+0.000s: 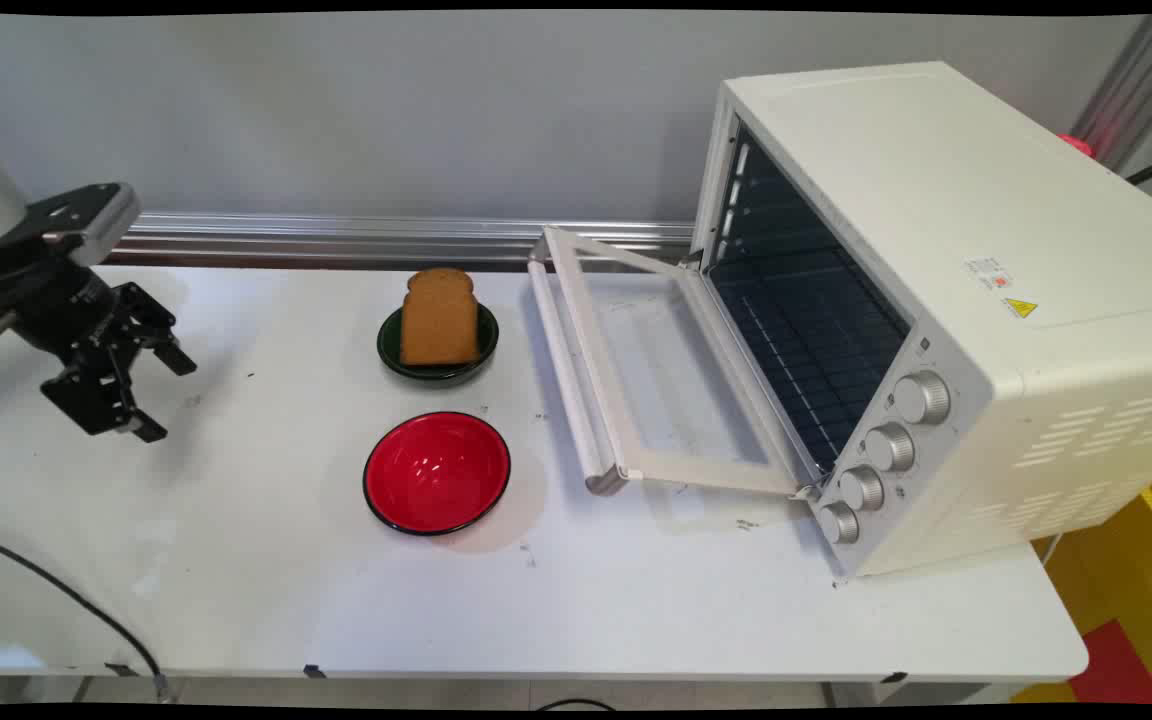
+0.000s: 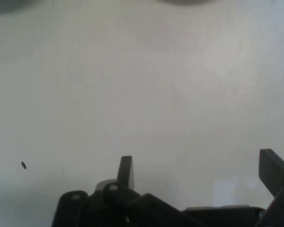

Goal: Close the oven

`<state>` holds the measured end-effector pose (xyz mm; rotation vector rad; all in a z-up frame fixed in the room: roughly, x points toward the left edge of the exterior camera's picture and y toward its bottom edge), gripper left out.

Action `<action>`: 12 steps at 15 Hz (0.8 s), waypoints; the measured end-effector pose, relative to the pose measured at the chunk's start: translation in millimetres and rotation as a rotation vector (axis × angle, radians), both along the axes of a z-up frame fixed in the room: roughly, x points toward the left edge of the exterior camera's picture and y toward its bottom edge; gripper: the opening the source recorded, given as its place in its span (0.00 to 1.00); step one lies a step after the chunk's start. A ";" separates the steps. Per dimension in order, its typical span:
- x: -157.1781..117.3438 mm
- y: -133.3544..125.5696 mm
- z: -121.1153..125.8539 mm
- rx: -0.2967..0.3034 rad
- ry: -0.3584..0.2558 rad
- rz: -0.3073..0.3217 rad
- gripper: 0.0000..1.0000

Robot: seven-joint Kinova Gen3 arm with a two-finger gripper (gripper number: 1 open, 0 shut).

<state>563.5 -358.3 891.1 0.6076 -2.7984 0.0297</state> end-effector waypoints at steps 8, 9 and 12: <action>-41.4 -23.4 12.2 -0.115 0.252 0.089 1.00; -47.4 -26.3 15.4 -0.127 0.292 0.097 1.00; -60.0 -33.4 21.8 -0.162 0.372 0.100 1.00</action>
